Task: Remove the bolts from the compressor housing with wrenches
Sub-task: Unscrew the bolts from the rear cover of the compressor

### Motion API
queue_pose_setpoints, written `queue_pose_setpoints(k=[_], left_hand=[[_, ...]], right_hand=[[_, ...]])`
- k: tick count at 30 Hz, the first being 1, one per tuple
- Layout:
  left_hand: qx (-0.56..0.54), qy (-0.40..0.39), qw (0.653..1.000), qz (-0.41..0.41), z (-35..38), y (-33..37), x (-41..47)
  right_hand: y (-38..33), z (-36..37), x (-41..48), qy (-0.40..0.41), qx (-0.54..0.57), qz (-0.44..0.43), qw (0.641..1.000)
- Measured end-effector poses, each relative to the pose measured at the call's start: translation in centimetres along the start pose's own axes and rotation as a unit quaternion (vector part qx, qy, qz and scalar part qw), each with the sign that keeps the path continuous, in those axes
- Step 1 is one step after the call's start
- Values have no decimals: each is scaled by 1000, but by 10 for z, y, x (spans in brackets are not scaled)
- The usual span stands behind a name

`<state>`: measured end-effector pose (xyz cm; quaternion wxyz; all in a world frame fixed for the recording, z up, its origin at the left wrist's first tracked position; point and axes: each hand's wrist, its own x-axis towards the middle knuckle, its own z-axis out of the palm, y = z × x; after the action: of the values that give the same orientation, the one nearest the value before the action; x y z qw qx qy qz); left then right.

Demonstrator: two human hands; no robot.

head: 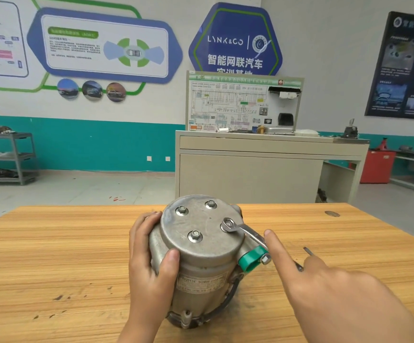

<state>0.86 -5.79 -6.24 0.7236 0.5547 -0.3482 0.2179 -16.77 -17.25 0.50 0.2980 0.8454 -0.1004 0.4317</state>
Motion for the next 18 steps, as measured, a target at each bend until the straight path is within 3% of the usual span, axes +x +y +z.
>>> queue_pose_setpoints(k=[1,2,5,7,14,18], left_hand=[[1,2,1000,-2,1,-1,-1],[3,4,1000,-1,1,-1,-1],[15,-1,1000,15,2,-3,-1],[24,-8,1000,16,4,-3,0],[21,-11,999,23,5,-4,4],[1,9,1000,26,-2,-9,5]], right_hand=[[-8,-12,1,-69,42,19,997],[-12,-6,0,-85,28,21,996],[-6,-7,-5,-49,3,23,999],[-7,-9,-4,-97,9,22,995],[-14,-7,-5,-62,1,37,997],[-5,-2,-8,-87,3,38,995]])
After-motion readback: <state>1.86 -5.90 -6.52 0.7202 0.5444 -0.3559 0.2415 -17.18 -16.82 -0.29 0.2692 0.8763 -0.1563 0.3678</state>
